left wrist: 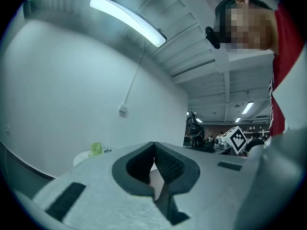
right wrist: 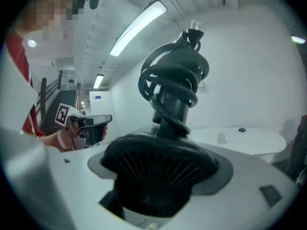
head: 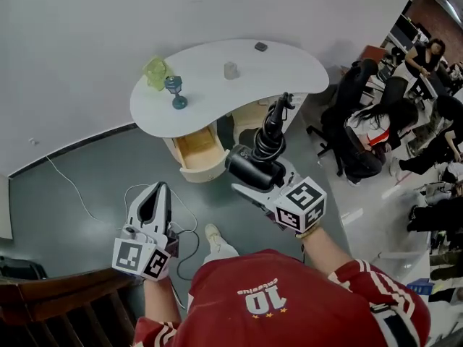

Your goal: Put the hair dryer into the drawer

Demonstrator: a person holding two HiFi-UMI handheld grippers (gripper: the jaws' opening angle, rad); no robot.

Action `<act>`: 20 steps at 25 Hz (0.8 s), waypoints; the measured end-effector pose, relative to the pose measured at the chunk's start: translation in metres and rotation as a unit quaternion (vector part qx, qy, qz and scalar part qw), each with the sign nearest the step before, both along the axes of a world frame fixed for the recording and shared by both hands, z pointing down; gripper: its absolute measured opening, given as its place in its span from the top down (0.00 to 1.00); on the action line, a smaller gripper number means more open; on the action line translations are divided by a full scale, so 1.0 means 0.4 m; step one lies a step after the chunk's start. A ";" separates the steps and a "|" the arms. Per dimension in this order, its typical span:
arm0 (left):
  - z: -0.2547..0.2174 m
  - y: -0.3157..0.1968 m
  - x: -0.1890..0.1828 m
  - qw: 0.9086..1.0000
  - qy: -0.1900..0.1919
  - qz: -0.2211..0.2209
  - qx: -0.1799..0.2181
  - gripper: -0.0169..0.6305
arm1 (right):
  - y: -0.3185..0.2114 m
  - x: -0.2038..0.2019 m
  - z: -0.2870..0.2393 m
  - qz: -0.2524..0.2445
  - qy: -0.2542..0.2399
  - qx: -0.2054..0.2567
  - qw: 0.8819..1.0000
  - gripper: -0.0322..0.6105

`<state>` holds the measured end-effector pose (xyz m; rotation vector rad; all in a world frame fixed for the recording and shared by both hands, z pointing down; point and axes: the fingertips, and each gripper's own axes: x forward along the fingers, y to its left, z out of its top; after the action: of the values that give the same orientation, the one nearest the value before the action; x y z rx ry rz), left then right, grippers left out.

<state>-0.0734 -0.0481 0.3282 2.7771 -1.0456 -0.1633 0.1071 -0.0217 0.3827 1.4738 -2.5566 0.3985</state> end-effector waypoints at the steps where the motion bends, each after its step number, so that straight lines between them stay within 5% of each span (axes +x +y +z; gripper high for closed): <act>1: 0.004 -0.028 -0.011 1.000 0.001 0.003 -0.002 0.98 | -0.027 -0.012 0.013 0.000 0.005 -0.007 1.000 0.31; 10: 0.064 -0.201 -0.096 0.999 0.017 0.027 -0.023 0.97 | -0.193 -0.088 0.139 -0.006 0.082 -0.048 0.995 0.31; 20: 0.125 -0.249 -0.097 0.998 0.024 0.041 -0.033 0.98 | -0.273 -0.106 0.283 -0.046 0.148 -0.086 0.984 0.31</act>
<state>-0.1124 -0.1479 0.3781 2.7363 -0.9078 -0.1789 0.0649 -0.1311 0.4960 1.2461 -2.2827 0.3481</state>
